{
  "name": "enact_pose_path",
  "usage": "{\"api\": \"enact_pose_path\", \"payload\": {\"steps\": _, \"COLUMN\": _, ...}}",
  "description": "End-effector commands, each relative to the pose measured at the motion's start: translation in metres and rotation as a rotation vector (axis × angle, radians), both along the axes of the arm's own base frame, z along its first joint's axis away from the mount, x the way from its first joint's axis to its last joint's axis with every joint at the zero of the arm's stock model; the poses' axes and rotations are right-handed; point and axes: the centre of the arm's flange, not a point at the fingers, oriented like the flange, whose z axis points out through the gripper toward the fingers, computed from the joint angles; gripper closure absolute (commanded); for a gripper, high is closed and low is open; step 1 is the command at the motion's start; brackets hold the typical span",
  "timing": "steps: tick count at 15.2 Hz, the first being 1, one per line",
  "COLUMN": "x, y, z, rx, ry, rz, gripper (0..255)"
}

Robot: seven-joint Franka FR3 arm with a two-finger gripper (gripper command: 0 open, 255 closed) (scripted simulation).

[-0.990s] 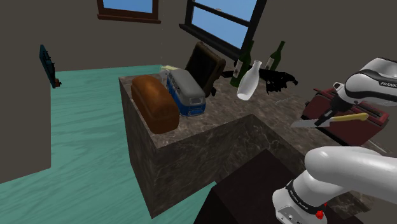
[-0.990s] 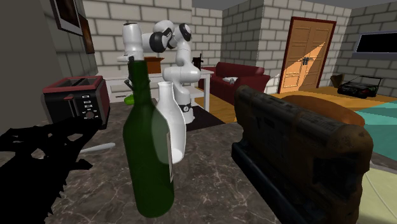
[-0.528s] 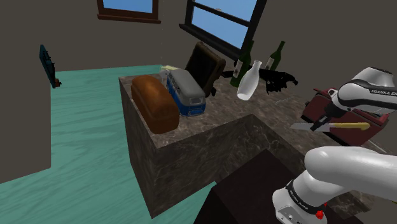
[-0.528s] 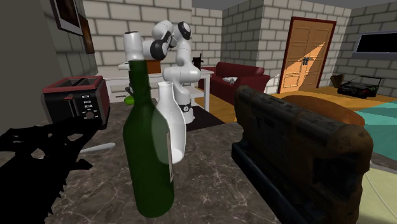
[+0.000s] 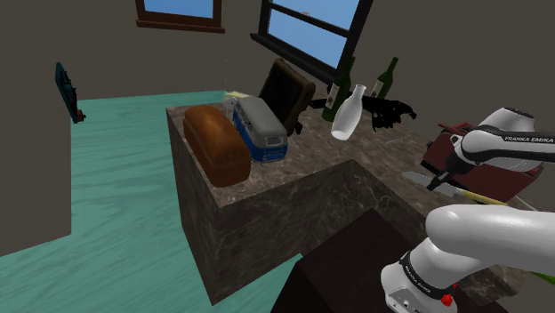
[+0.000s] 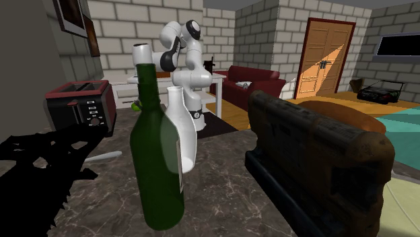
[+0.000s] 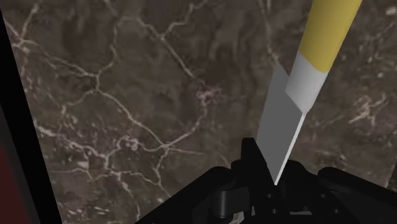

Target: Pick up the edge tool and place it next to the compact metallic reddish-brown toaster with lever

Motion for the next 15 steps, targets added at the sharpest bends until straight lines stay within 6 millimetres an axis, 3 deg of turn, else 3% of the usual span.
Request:
{"api": "enact_pose_path", "payload": {"steps": 1, "x": 0.001, "y": 0.0, "z": -0.004, "rx": 0.0, "ry": 0.0, "rz": 0.001, "gripper": 255}}
{"api": "enact_pose_path", "payload": {"steps": 7, "x": 0.001, "y": 0.0, "z": -0.004, "rx": 0.0, "ry": 0.0, "rz": 0.001, "gripper": 255}}
{"api": "enact_pose_path", "payload": {"steps": 8, "x": 0.001, "y": 0.0, "z": -0.004, "rx": 0.0, "ry": 0.0, "rz": 0.001, "gripper": 0}}
{"api": "enact_pose_path", "payload": {"steps": 13, "x": 0.001, "y": 0.0, "z": -0.004, "rx": 0.0, "ry": 0.0, "rz": 0.001, "gripper": 0}}
{"api": "enact_pose_path", "payload": {"steps": 15, "x": -0.002, "y": 0.001, "z": 0.022, "rx": 0.0, "ry": 0.0, "rz": 0.001, "gripper": 0}}
